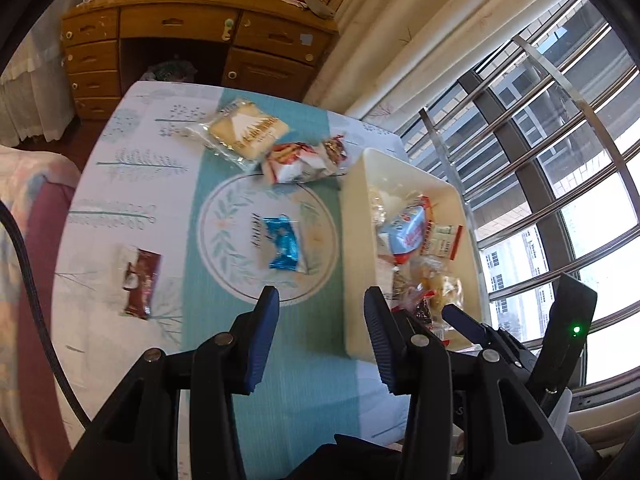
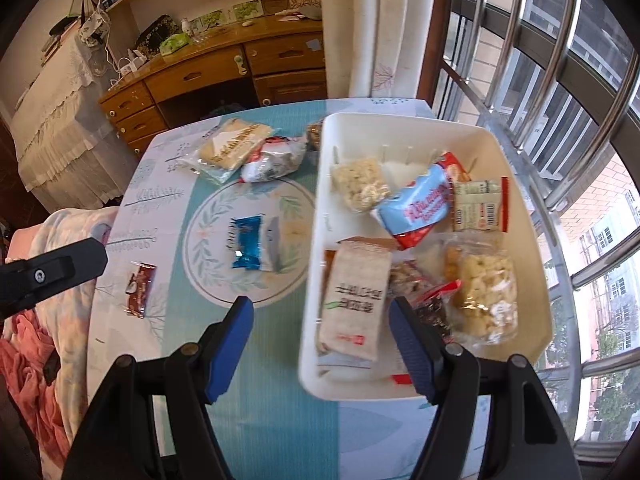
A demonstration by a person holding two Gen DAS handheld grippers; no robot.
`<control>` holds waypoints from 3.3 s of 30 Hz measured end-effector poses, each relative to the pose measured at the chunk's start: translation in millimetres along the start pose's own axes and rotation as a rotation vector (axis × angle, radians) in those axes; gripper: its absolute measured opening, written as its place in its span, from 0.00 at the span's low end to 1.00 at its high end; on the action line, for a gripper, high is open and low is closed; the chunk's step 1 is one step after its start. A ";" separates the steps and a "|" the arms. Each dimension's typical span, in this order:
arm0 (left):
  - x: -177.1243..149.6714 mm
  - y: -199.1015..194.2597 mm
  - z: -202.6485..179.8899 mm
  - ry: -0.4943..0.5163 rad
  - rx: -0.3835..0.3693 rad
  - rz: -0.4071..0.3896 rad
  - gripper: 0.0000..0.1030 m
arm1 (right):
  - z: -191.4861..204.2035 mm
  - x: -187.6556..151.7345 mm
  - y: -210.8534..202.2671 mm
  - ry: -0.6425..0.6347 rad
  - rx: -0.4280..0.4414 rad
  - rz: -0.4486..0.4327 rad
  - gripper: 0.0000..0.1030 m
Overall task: Organize snacks
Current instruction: 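Open both tools to release the tan bar and red-labelled packet in the tray, then withdraw both open tools from the tray toward the remaining snacks, then grasp the brown chocolate wrapper with the left tool while the right grasps the blue foil candy, then carry the chocolate wrapper with the left tool while the right carries the blue candy to the tray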
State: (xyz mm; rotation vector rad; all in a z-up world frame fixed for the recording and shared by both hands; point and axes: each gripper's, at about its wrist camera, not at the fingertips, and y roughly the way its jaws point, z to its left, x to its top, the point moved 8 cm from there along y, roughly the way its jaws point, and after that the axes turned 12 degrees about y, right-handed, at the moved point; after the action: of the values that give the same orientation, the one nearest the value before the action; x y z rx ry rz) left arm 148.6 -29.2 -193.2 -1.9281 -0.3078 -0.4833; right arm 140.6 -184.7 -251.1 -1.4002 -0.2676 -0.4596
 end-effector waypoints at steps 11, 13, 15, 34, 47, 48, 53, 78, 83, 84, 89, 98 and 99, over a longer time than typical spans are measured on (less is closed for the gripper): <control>-18.1 -19.9 66.9 0.089 0.040 0.048 0.46 | 59.4 -27.0 6.5 0.080 0.021 -0.020 0.71; -21.0 -18.8 76.1 0.105 0.040 0.070 0.50 | 64.3 -29.5 8.6 0.103 0.018 -0.025 0.74; -24.1 -16.9 84.6 0.125 0.039 0.090 0.54 | 68.6 -32.2 11.7 0.139 0.014 -0.039 0.75; -45.0 79.3 164.8 -0.026 0.120 0.269 0.68 | 86.4 -34.5 80.8 0.092 -0.044 -0.160 0.75; -51.4 133.3 195.5 -0.104 0.113 0.339 0.68 | 89.3 -4.0 141.0 0.096 -0.133 -0.217 0.75; -51.4 135.1 196.7 -0.101 0.115 0.342 0.68 | 88.6 -2.1 144.0 0.096 -0.144 -0.219 0.75; -47.8 138.1 196.9 -0.091 0.121 0.349 0.68 | 83.3 6.5 160.5 0.100 -0.161 -0.212 0.73; -52.3 129.4 227.7 -0.203 0.139 0.397 0.23 | 90.1 -7.6 172.1 0.152 -0.153 -0.008 0.36; -52.9 126.3 229.4 -0.199 0.092 0.406 0.16 | 99.8 -13.6 160.9 0.152 -0.152 -0.001 0.36; -53.1 124.9 229.6 -0.193 0.081 0.408 0.14 | 101.5 -14.5 158.5 0.153 -0.151 -0.001 0.36; -52.6 110.9 219.5 -0.160 0.037 0.401 0.11 | 108.9 -17.3 142.0 0.169 -0.148 -0.015 0.36; -37.3 86.3 188.4 -0.072 -0.014 0.361 0.11 | 112.8 -18.9 102.1 0.192 -0.149 -0.052 0.36; -33.0 85.2 180.9 -0.063 -0.018 0.352 0.11 | 112.6 -18.9 97.2 0.192 -0.148 -0.057 0.35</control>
State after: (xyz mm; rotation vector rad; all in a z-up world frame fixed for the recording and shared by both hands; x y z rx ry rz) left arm 190.2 103.8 -340.2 -1.9641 -0.0007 -0.1935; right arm 178.5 -61.2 -327.1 -1.4831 -0.1194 -0.6670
